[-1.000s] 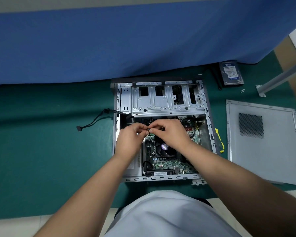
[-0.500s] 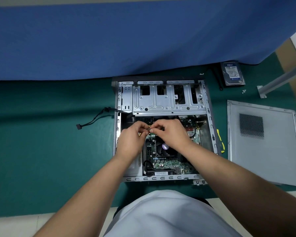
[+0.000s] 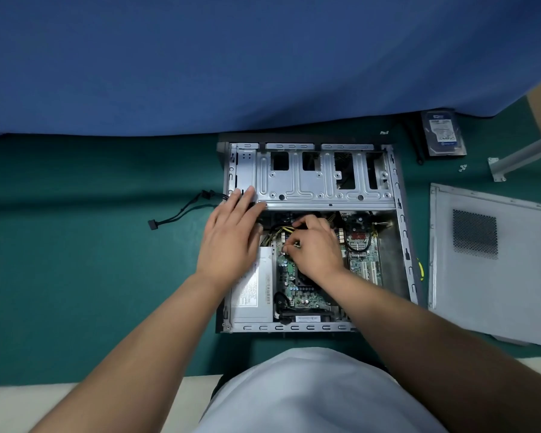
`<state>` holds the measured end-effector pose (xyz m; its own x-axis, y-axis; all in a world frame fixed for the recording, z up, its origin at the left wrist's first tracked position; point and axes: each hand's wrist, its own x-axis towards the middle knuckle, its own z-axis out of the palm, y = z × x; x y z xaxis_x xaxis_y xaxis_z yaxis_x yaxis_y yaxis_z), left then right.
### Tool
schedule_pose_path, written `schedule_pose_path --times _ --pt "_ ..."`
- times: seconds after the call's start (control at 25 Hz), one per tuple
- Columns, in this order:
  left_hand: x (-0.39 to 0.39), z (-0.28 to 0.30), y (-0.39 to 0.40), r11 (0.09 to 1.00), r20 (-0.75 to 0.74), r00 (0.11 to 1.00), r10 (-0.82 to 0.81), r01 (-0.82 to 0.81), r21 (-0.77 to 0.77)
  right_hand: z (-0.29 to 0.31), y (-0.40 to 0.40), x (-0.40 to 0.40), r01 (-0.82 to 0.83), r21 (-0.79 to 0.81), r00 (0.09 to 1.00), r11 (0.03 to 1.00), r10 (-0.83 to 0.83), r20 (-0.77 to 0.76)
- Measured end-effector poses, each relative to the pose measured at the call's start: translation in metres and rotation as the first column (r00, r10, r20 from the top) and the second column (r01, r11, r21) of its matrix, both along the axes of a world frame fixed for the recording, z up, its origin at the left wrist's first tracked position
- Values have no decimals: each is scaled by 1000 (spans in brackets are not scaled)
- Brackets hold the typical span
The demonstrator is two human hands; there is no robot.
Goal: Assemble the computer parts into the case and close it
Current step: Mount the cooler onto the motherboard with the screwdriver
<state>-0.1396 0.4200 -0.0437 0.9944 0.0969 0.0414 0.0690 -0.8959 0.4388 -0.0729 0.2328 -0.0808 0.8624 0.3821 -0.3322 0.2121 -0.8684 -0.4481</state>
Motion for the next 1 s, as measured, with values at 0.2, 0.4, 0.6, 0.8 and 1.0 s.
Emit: schedule_pose_path --times 0.2,0.4,0.6,0.8,1.0 --pt "1 -12 1 999 -18 999 36 -36 -11 -10 11 -5 12 -107 1000 994 -9 25" --pt "2 -16 3 999 3 999 38 -38 -15 -15 17 -5 1 -153 1000 988 3 30" --pt "3 -17 2 999 9 999 47 -47 -10 -18 20 -4 -7 -195 1000 981 11 21" --pt "3 -16 2 999 5 999 45 -45 2 -20 21 -6 -27 -232 999 972 36 38" --pt "3 -15 2 999 -1 999 40 -40 6 -21 19 -7 -50 -244 997 968 62 44"
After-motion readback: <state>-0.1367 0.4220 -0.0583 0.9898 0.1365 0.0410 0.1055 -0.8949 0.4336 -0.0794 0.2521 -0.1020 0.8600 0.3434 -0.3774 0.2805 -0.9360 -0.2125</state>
